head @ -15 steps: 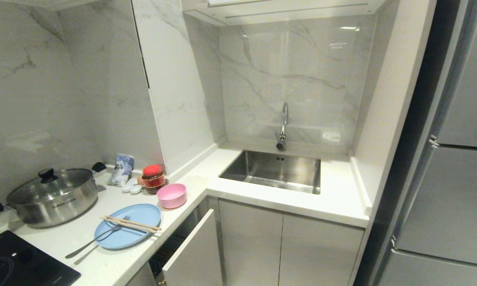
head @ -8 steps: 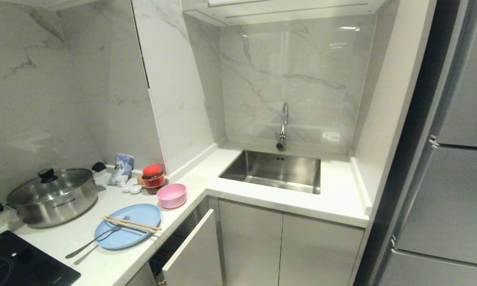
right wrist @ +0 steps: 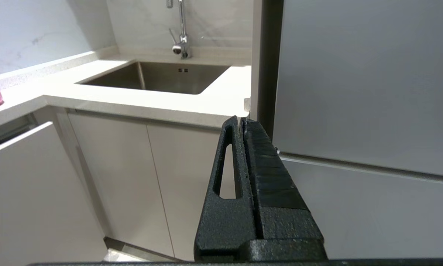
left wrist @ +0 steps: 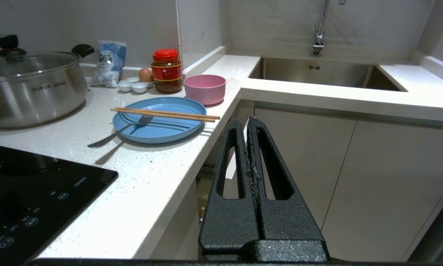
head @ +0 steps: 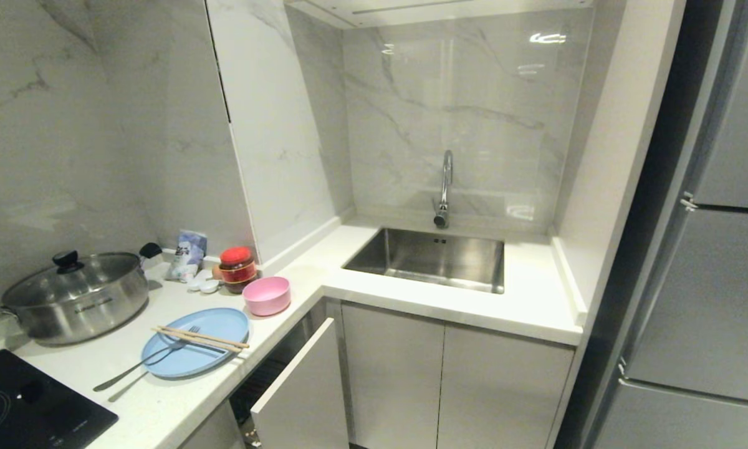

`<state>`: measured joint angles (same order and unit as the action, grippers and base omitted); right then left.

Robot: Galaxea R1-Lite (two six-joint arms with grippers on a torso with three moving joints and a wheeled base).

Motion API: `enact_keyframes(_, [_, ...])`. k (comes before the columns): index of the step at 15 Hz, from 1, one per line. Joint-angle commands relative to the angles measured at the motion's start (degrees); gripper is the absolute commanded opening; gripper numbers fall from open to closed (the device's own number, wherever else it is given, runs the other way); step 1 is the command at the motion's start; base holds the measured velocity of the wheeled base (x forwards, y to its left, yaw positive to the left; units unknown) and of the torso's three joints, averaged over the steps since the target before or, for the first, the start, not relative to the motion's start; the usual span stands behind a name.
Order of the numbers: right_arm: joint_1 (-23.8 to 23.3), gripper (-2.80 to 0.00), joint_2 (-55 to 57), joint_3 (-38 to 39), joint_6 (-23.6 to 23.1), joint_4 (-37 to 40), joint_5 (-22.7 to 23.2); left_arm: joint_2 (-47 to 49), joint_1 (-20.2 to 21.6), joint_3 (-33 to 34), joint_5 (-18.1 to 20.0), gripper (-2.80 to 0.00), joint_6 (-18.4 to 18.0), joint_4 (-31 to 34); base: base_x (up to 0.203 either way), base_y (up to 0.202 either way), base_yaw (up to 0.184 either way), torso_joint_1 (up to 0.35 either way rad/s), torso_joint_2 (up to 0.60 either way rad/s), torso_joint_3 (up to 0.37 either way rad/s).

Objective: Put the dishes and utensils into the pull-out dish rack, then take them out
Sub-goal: Open the cupboard

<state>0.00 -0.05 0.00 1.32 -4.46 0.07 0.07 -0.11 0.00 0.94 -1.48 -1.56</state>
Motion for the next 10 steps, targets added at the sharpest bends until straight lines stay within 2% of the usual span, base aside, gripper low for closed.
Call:
enact_keyframes(1, [0.0,-2.80,0.0,1.5,0.0,0.0,0.0,0.0,0.0,0.8,0.0,-2.80,0.0,0.0,0.000,0.000,0.000,-0.156,0.33,0.163])
enact_keyframes(7, [0.0,-2.80,0.0,1.5,0.0,0.0,0.0,0.0,0.0,0.8,0.0,-2.80,0.0,0.0,0.000,0.000,0.000,-0.170,0.36,0.188])
enact_keyframes(10, [0.2,-2.80,0.0,1.5,0.0,-0.1,0.0,0.0,0.0,0.8,0.0,-2.80,0.0,-0.1,0.000,0.000,0.000,-0.232,0.50,0.260])
